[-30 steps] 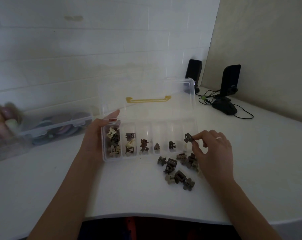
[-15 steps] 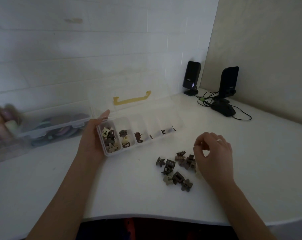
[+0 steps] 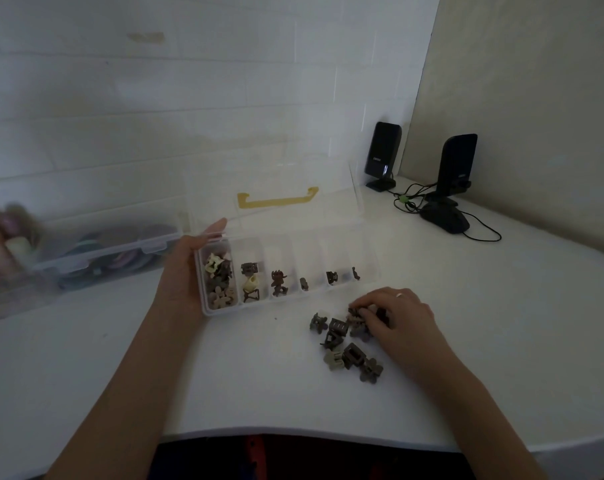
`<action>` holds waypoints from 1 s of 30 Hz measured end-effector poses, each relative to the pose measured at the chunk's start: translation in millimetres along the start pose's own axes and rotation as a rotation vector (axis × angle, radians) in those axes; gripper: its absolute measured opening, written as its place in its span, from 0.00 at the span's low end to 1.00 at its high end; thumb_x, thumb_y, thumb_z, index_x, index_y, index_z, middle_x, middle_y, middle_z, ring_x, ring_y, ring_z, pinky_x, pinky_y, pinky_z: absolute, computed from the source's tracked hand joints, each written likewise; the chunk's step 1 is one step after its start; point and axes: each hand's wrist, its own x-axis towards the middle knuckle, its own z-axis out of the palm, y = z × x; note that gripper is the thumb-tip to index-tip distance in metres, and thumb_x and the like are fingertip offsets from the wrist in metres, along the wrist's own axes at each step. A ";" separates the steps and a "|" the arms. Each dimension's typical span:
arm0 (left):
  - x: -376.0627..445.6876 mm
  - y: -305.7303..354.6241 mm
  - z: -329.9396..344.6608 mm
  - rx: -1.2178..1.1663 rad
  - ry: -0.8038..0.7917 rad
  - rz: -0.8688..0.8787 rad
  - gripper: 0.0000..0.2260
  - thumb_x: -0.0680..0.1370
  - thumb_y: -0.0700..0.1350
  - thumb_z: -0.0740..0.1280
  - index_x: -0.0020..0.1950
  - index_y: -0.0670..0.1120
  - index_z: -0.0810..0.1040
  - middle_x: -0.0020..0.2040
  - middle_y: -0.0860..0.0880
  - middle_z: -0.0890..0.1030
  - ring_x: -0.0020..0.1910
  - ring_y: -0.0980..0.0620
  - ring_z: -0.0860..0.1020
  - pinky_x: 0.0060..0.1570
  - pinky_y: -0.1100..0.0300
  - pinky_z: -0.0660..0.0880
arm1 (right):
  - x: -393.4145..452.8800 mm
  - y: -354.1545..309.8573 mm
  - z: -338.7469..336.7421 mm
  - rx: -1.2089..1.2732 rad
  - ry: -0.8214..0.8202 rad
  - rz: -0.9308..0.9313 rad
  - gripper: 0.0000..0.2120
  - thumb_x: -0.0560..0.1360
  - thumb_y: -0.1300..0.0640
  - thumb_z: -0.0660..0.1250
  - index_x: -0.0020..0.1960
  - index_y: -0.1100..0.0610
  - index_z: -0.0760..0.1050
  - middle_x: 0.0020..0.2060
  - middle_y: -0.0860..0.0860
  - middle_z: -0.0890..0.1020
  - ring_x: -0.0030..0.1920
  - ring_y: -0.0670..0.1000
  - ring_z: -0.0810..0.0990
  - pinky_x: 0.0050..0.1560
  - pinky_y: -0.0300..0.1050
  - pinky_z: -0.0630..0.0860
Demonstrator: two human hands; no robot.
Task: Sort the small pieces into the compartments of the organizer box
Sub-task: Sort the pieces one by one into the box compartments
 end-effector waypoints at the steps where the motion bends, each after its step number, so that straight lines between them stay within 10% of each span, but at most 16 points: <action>1: 0.3 -0.4 -0.7 0.007 0.003 0.001 0.12 0.76 0.45 0.59 0.51 0.50 0.82 0.45 0.49 0.84 0.41 0.49 0.83 0.37 0.53 0.79 | -0.2 0.1 -0.4 0.010 0.013 -0.018 0.08 0.75 0.54 0.64 0.47 0.42 0.78 0.45 0.37 0.79 0.51 0.45 0.73 0.57 0.50 0.68; 9: -1.0 -0.5 -1.3 0.042 0.003 0.016 0.14 0.75 0.45 0.59 0.52 0.51 0.83 0.45 0.50 0.84 0.42 0.49 0.83 0.43 0.52 0.77 | -2.7 -7.6 -7.9 0.392 0.196 -0.123 0.05 0.72 0.62 0.70 0.44 0.53 0.81 0.41 0.41 0.84 0.45 0.38 0.80 0.48 0.26 0.70; 30: -5.6 -1.8 -0.2 0.102 -0.132 -0.024 0.22 0.59 0.48 0.71 0.53 0.52 0.84 0.52 0.47 0.82 0.49 0.45 0.80 0.49 0.49 0.76 | -2.4 -6.8 -9.0 0.402 0.264 -0.167 0.17 0.69 0.60 0.73 0.51 0.44 0.74 0.45 0.40 0.80 0.41 0.48 0.74 0.42 0.38 0.71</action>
